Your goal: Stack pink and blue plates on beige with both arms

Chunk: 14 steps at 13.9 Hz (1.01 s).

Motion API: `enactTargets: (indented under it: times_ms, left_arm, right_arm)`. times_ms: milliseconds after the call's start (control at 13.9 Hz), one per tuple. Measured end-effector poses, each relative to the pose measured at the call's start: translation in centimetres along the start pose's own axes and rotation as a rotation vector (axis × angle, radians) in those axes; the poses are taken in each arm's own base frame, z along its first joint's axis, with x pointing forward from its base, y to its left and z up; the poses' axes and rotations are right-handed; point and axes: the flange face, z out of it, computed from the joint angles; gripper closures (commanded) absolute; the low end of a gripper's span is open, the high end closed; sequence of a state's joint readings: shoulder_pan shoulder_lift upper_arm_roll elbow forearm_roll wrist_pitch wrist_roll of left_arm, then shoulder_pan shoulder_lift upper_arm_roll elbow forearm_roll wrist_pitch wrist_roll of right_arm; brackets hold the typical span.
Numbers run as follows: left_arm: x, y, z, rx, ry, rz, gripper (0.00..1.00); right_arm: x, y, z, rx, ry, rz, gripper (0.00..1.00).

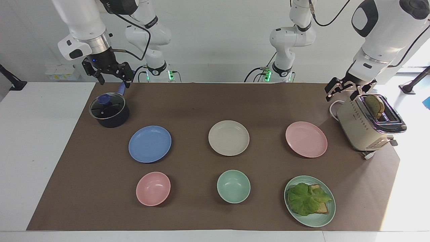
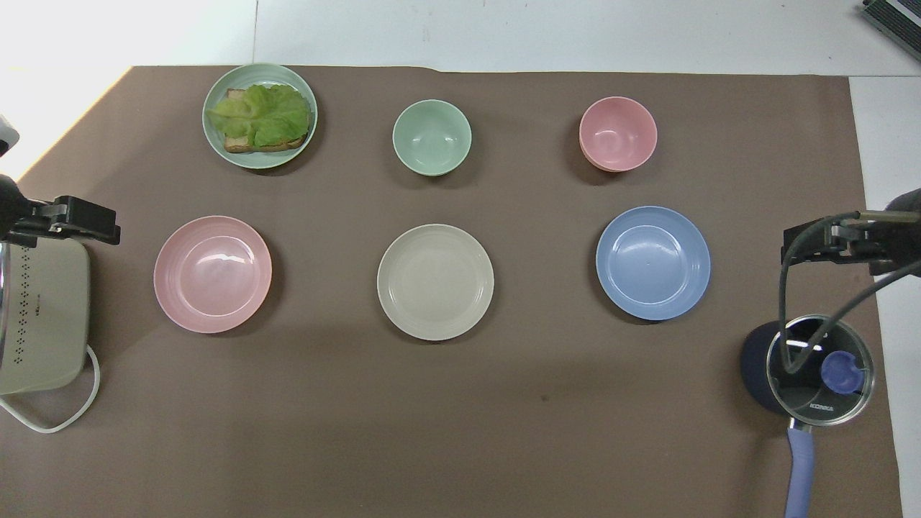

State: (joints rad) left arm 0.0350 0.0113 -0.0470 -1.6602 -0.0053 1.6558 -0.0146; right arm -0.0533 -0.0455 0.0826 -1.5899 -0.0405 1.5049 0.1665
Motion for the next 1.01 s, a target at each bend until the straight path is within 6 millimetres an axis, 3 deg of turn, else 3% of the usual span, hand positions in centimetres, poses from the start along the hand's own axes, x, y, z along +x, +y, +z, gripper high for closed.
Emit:
enactTargets:
  times_ms: [144,360,649,793,1009]
  left_arm:
    - [0.2,-2.2,3.4,-0.001,-0.012,-0.038,0.00]
    - [0.4,-2.5,8.1,-0.010,-0.045,-0.047,0.00]
    - [1.7,-2.9,16.7,-0.019,-0.103,-0.055,0.00]
    - [2.0,-4.3,21.0,-0.022,-0.109,-0.081,0.00]
    - [1.7,-6.0,24.8,-0.028,-0.137,-0.110,0.00]
  right_arm:
    - [0.0,0.1,0.0,0.000,0.000,0.001,0.00]
    - [0.0,0.2,0.0,0.000,0.000,0.003,0.00]
    - [0.0,0.2,0.0,0.000,0.000,0.003,0.00]
    - [0.0,0.2,0.0,0.000,0.000,0.003,0.00]
    - [0.0,0.2,0.0,0.000,0.000,0.003,0.00]
